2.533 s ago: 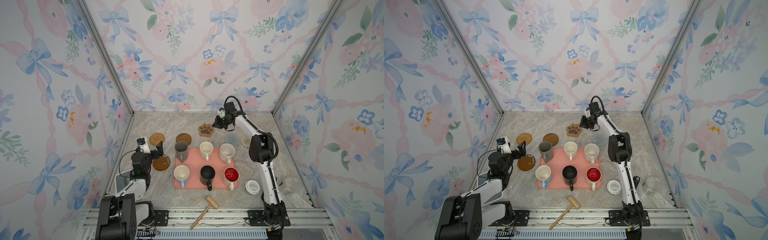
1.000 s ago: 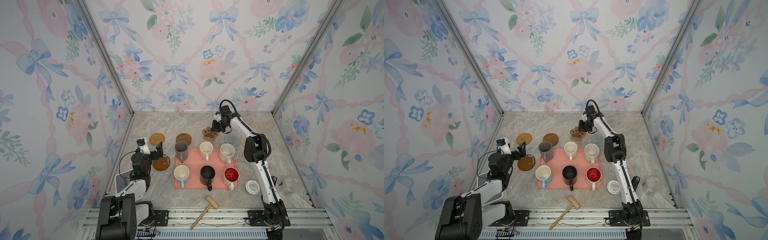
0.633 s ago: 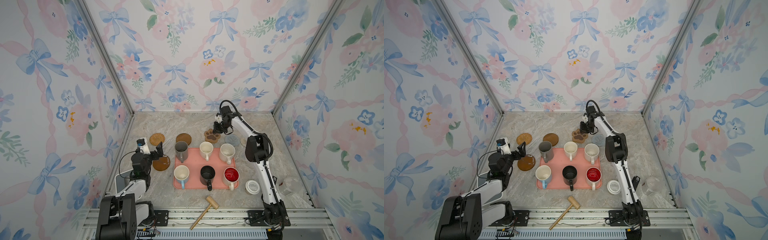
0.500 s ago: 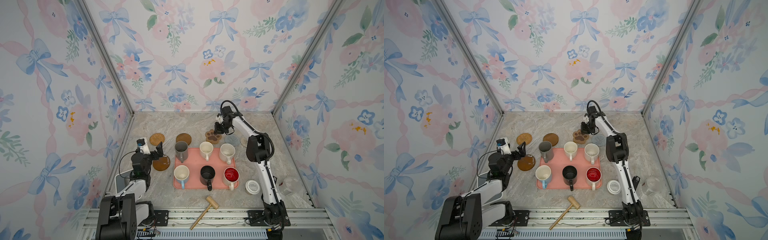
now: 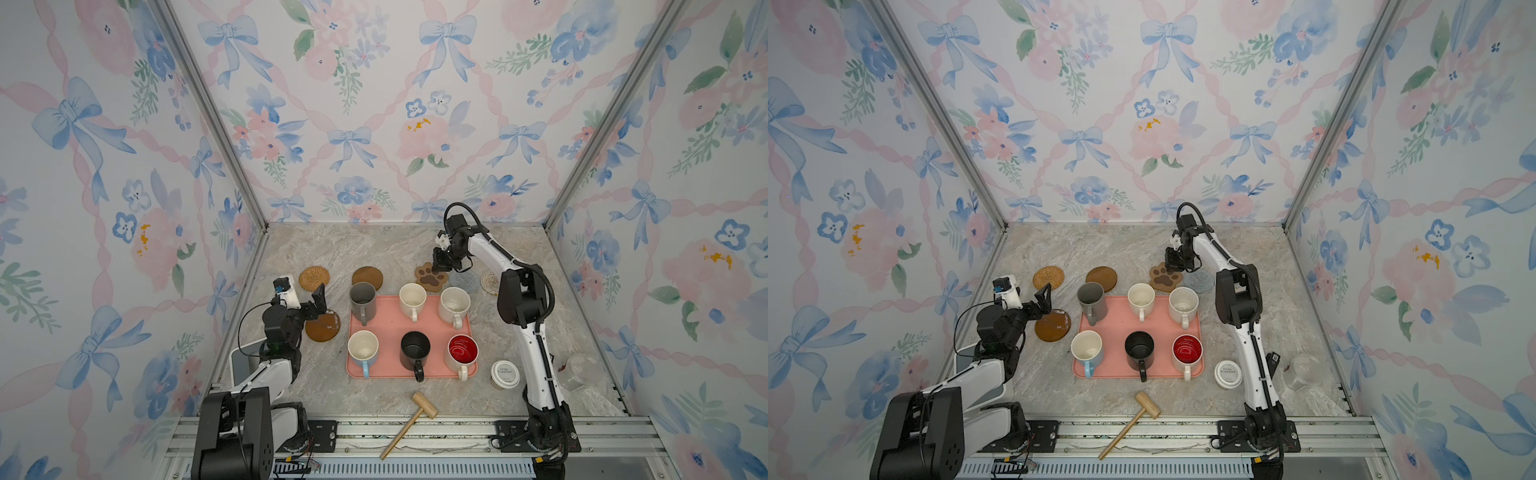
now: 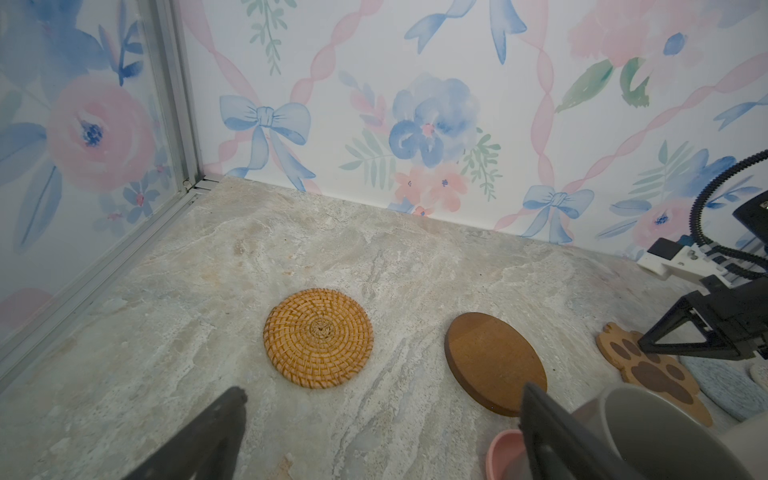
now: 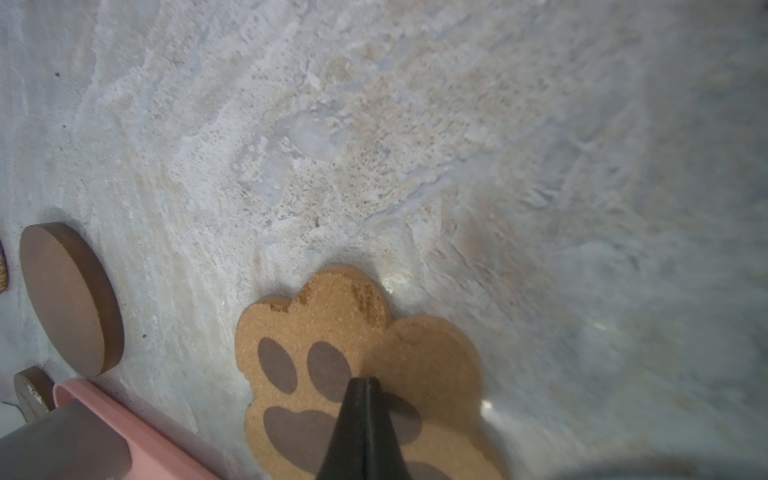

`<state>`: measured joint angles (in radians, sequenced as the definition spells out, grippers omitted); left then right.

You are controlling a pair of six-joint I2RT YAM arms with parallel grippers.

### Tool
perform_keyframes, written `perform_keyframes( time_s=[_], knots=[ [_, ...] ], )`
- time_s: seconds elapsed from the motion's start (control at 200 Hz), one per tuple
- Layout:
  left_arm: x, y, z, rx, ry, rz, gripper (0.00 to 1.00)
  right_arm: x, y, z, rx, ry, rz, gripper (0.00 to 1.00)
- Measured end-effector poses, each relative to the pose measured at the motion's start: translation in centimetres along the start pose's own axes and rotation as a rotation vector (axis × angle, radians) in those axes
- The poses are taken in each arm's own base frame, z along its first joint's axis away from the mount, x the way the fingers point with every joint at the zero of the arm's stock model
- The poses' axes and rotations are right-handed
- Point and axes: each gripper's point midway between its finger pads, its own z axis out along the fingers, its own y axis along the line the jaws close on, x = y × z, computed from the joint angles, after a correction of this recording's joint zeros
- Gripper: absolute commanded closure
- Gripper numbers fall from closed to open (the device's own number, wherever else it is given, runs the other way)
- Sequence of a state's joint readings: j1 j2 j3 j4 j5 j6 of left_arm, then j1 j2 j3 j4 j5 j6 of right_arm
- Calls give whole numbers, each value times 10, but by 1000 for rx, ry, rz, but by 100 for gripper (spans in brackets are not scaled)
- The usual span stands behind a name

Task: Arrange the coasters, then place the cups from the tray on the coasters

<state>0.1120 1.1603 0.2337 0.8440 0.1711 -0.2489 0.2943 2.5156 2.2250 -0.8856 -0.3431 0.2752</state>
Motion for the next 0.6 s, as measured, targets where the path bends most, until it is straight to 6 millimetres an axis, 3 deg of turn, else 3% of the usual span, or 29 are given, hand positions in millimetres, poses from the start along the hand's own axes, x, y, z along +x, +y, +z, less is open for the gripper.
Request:
perform_keyframes(
  time_s=[0.6],
  knots=[
    [0,2,0,-11,0,0,2,5,-1,-4,-10,-4,4,100]
  ],
)
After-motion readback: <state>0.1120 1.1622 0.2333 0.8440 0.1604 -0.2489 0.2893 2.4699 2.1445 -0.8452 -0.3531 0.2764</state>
